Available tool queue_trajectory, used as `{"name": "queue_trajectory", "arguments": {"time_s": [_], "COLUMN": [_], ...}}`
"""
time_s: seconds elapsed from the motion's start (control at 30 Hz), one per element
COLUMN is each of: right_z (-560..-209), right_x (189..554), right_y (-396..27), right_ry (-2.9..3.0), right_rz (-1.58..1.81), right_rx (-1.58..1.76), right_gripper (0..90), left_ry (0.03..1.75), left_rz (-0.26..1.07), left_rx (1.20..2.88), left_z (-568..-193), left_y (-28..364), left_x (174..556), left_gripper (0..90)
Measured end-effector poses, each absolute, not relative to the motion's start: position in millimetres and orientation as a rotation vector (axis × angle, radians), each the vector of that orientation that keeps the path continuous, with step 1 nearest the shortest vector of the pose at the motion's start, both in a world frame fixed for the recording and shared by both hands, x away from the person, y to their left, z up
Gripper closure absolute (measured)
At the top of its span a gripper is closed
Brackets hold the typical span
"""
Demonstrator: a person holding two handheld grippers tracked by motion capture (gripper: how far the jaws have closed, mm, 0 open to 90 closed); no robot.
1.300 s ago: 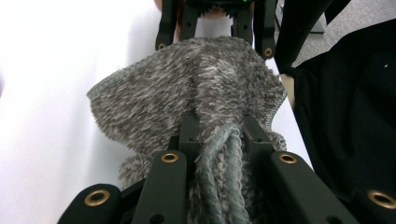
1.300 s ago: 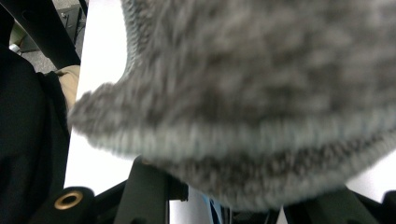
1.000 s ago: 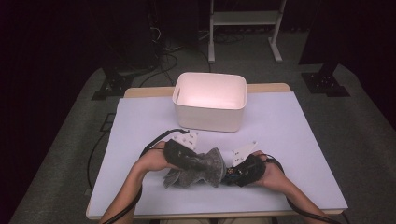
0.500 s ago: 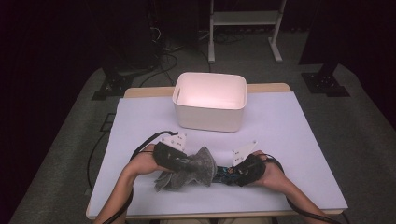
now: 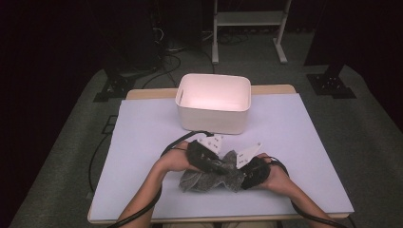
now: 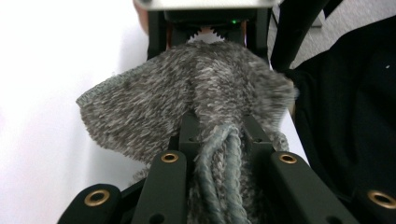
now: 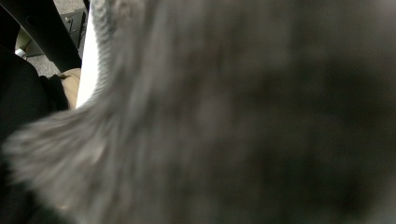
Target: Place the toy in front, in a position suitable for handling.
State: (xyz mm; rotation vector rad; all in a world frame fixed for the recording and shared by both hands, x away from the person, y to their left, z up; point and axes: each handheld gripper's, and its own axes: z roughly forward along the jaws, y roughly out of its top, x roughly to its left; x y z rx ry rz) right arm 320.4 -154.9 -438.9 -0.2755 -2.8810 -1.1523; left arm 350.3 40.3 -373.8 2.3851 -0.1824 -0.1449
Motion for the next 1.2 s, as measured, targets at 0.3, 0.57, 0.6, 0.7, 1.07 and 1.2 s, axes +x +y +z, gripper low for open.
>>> {"name": "queue_trajectory", "arguments": {"time_s": [0.3,0.57,0.6,0.7,1.07,1.2], "right_z": [-439,-439,-439,-439,-439,-433], "right_x": [319,319,319,319,320,321], "right_y": [-155,-155,-155,-155,-151,-147], "right_ry": [-2.897,-2.886,-2.884,-2.879,-2.893,-2.906], "right_rz": [-1.147,-1.142,-1.141,-1.14,-1.131,-1.098], "right_rx": [-0.26,-0.276,-0.278,-0.291,-0.321,-0.325], "right_gripper": [61.9,61.8,61.7,61.3,52.2,49.2], "left_ry": [-0.133,-0.013,0.002,0.032,0.144,0.143], "left_rz": [-0.143,-0.092,-0.09,-0.081,-0.105,-0.122], "left_rx": [2.38,2.339,2.335,2.329,2.326,2.295], "left_z": [-375,-374,-374,-376,-404,-408], "left_y": [59,113,119,134,164,163], "left_x": [349,347,346,343,336,336], "left_gripper": [74.8,74.8,74.8,74.8,74.8,74.8]}}
